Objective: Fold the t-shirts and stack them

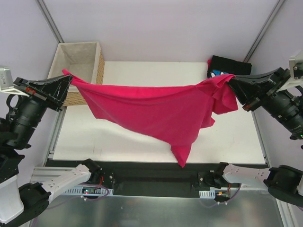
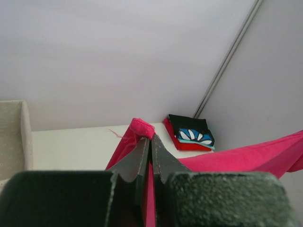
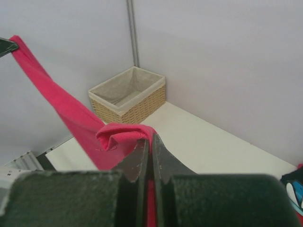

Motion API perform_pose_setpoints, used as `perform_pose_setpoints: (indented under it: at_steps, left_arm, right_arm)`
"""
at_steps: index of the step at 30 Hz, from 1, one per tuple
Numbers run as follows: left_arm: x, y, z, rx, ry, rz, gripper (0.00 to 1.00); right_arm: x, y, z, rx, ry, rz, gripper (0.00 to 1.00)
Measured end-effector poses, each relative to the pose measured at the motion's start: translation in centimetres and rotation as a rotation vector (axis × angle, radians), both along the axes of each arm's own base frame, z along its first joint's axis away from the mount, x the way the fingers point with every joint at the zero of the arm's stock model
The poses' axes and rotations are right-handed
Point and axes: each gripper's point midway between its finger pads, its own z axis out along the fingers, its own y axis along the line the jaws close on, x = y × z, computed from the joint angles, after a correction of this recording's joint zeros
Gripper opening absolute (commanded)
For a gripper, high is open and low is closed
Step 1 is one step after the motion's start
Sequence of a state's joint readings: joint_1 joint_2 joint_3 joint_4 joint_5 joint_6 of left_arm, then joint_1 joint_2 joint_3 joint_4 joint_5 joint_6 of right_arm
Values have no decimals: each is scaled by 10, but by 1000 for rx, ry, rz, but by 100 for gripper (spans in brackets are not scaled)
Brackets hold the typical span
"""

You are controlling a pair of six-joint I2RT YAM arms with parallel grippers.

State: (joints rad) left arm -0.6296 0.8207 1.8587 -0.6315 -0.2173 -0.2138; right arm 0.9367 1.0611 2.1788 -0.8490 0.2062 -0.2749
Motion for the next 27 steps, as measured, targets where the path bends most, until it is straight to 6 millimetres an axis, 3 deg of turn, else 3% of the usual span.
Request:
perform_pose_setpoints:
  at_steps: [7, 16, 27]
  left_arm:
    - [-35, 12, 18, -43, -88, -62, 0]
    - [-97, 15, 38, -76, -232, -241, 0]
    - [-140, 39, 44, -118, -328, -273, 0]
  right_arm:
    - [-39, 4, 16, 43, -76, 188, 1]
    - [-100, -16, 49, 154, -230, 392, 1]
    - [-121, -49, 58, 196, -305, 261, 1]
